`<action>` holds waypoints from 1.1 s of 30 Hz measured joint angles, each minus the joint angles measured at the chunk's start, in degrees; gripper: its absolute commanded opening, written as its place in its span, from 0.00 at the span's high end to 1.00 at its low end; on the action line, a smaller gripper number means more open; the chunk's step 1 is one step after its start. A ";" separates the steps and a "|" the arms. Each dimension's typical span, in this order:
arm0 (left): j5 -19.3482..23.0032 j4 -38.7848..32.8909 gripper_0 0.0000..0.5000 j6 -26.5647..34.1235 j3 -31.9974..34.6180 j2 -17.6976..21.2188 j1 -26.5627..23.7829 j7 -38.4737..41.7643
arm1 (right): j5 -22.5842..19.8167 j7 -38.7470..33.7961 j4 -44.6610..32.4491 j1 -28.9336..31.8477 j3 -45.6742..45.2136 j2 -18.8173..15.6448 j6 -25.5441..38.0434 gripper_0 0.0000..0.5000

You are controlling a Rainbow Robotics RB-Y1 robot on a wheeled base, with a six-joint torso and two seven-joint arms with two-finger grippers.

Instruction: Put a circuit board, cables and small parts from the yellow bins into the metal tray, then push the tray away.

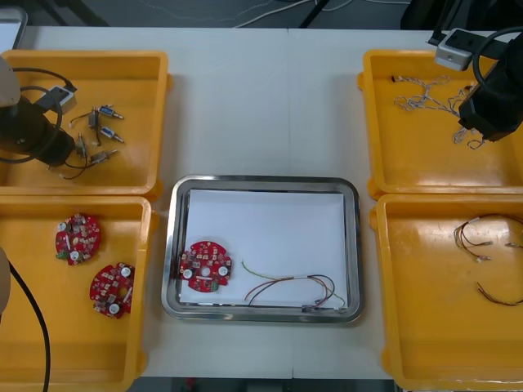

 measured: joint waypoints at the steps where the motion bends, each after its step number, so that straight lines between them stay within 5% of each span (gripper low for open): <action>1: 0.00 -0.08 1.00 0.04 0.00 0.00 0.00 0.00 | 0.00 0.00 0.00 0.00 0.00 0.00 0.00 1.00; 33: 9.49 -21.47 1.00 27.85 -0.97 1.96 0.05 0.81 | 0.00 0.00 -0.02 0.01 0.00 0.00 0.02 1.00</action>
